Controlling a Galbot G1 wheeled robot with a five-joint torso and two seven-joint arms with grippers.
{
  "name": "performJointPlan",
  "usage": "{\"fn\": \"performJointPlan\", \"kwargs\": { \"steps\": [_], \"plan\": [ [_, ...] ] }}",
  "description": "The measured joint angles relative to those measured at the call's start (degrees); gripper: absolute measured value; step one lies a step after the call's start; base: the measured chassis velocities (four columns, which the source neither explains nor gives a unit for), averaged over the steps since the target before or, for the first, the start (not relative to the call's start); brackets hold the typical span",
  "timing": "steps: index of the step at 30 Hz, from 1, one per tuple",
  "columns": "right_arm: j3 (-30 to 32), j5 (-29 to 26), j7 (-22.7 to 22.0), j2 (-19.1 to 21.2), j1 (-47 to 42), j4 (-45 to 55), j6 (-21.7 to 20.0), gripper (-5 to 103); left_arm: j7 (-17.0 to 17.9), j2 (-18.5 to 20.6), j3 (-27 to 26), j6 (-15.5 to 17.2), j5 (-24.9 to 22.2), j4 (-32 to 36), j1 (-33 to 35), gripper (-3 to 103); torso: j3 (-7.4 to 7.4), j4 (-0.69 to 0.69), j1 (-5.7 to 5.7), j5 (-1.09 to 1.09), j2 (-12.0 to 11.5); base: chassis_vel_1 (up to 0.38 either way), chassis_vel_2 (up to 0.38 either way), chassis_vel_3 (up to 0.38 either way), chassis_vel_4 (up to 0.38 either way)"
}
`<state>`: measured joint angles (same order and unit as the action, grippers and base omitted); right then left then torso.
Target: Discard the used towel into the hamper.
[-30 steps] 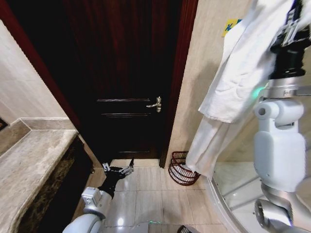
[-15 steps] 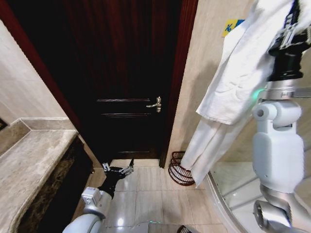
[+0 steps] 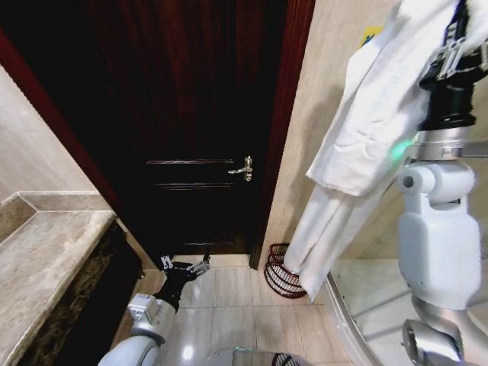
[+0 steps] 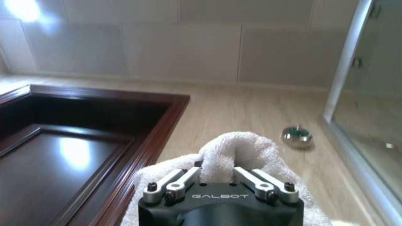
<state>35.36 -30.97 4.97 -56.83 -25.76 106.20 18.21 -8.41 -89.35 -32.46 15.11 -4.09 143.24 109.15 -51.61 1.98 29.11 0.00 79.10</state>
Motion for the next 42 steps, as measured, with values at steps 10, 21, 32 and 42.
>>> {"fn": "performJointPlan", "kwargs": {
  "steps": [10,21,32,42],
  "plan": [
    [-1.0,0.0,0.4,-1.8,-0.7,-2.1,1.9,9,0.0,0.0,0.0,0.0,0.0,0.0,0.0,100,-0.01,0.0,0.03,0.05,0.0,0.0,0.0,0.0,0.0],
    [0.5,0.6,1.0,-3.8,-6.4,-3.6,5.6,9,0.0,0.0,0.0,0.0,0.0,0.0,0.0,100,-0.01,-0.01,0.03,0.0,0.0,0.0,0.0,0.0,0.0],
    [3.3,0.6,2.1,-5.6,-15.0,-2.5,8.0,9,0.0,0.0,0.0,0.0,0.0,0.0,0.0,100,0.0,0.0,0.03,0.01,0.0,0.0,0.0,0.0,0.0],
    [3.7,1.4,3.0,-7.4,-21.9,-2.1,10.5,9,0.0,0.0,0.0,0.0,0.0,0.0,0.0,100,0.0,0.0,0.03,0.0,0.0,0.0,0.0,0.0,0.0]
  ]
}}
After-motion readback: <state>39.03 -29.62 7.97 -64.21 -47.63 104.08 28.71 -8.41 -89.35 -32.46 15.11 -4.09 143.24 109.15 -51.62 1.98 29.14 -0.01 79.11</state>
